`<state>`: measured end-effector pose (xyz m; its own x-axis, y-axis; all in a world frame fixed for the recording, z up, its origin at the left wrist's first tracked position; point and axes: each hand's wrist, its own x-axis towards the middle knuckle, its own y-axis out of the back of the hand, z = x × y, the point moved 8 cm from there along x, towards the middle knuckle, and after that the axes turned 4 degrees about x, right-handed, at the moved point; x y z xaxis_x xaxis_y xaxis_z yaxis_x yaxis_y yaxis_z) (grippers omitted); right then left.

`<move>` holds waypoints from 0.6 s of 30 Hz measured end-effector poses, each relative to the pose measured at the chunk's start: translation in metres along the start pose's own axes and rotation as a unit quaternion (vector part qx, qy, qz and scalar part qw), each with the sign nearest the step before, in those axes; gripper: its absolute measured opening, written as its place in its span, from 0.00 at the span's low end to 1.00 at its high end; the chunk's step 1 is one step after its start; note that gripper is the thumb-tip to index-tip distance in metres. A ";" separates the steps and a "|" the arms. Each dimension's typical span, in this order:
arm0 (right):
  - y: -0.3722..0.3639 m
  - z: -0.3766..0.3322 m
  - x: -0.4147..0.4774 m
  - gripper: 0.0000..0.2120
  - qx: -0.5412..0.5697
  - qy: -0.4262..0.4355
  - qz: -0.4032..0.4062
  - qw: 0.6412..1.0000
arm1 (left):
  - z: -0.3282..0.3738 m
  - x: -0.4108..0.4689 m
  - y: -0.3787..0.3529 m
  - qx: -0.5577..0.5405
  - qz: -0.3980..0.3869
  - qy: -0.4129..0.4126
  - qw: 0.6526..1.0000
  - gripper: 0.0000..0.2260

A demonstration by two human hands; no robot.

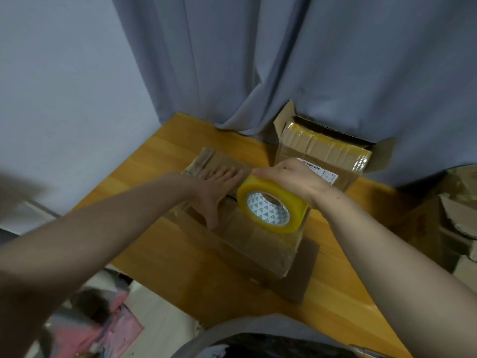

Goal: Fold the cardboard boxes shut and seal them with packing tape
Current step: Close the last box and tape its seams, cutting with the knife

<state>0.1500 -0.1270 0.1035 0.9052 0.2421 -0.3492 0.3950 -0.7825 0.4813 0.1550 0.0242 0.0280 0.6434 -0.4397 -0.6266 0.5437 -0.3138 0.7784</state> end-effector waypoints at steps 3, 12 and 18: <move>-0.001 0.003 -0.003 0.32 0.021 -0.011 -0.016 1.000 | -0.001 0.006 0.015 0.133 0.030 -0.014 0.991 0.69; -0.001 0.009 -0.008 0.25 0.096 -0.032 -0.012 0.995 | 0.003 0.029 0.035 0.198 0.011 -0.025 0.980 0.74; 0.000 0.009 -0.007 0.28 0.105 -0.040 -0.012 0.994 | 0.006 0.043 0.038 0.196 -0.002 -0.066 0.978 0.73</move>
<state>0.1422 -0.1344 0.0986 0.8776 0.2222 -0.4248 0.3667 -0.8818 0.2964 0.1998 -0.0113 0.0311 0.5533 -0.5341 -0.6392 0.2813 -0.6024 0.7470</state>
